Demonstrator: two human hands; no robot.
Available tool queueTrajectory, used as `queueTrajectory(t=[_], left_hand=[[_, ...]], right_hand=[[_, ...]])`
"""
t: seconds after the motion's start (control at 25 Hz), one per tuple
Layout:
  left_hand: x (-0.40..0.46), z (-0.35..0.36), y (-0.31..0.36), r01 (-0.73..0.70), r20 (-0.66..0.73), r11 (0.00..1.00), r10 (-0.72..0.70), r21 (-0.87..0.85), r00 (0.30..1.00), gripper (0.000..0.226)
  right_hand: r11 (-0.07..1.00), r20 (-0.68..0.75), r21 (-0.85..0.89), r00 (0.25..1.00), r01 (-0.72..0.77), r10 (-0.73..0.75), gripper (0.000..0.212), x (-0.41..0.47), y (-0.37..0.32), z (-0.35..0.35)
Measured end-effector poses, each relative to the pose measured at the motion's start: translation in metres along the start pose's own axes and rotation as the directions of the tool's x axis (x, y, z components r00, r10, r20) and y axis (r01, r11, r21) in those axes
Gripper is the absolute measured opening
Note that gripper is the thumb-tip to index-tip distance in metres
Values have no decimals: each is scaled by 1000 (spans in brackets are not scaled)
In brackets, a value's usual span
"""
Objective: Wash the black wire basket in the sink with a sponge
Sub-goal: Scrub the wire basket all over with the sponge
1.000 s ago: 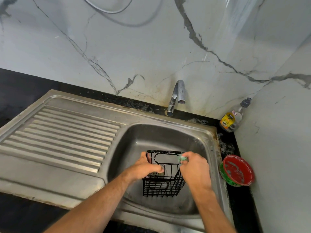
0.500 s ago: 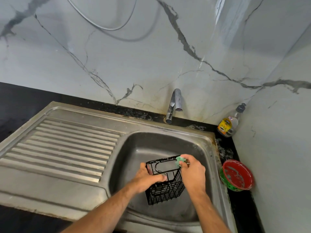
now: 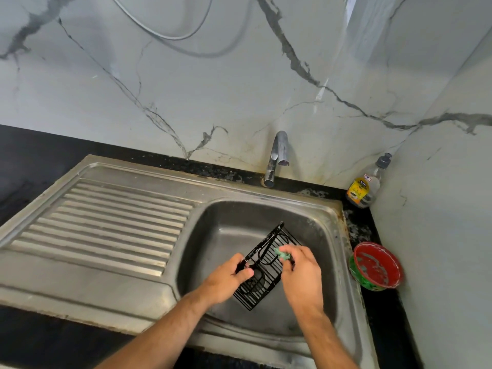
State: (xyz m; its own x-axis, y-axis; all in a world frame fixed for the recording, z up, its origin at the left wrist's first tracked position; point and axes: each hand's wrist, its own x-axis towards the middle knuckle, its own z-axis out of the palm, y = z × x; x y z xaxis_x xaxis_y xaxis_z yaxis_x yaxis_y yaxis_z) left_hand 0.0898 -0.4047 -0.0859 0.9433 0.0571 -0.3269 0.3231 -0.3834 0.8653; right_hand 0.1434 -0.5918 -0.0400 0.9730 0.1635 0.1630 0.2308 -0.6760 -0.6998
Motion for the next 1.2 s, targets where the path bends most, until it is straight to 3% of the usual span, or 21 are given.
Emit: queueTrajectory(t=[0.12,0.28,0.48,0.76,0.88,0.96,1.08,1.2], left_hand=[[3,1,0,-113,-60,994,113,6,992,12],[6,-5,-3,-139,-43,990,139,-3,989,6],[9,3,-13,-150,-77,986,156,75,985,22],[13,6,-17,-171,-89,977,183,126,979,16],[12,5,-15,-192,-105,967,211,167,972,17],[13,2,-14,-190,-111,965,212,178,971,33],[17,0,-15,-152,-82,973,168,172,982,31],[20,1,-17,-136,-69,973,151,187,986,29]], right_hand=[[993,79,-49,991,108,-104,30,-12,-11,10],[947,129,-121,950,299,-284,28,-19,-23,23],[906,292,-225,912,359,-289,37,-9,-30,28],[899,58,-318,953,301,-299,32,-19,-21,24],[841,95,-377,919,388,-382,32,-14,-37,29],[811,134,-375,892,449,-432,35,-11,-46,32],[850,143,-335,913,407,-382,34,-9,-33,28],[921,77,-301,969,248,-236,32,-18,-5,15]])
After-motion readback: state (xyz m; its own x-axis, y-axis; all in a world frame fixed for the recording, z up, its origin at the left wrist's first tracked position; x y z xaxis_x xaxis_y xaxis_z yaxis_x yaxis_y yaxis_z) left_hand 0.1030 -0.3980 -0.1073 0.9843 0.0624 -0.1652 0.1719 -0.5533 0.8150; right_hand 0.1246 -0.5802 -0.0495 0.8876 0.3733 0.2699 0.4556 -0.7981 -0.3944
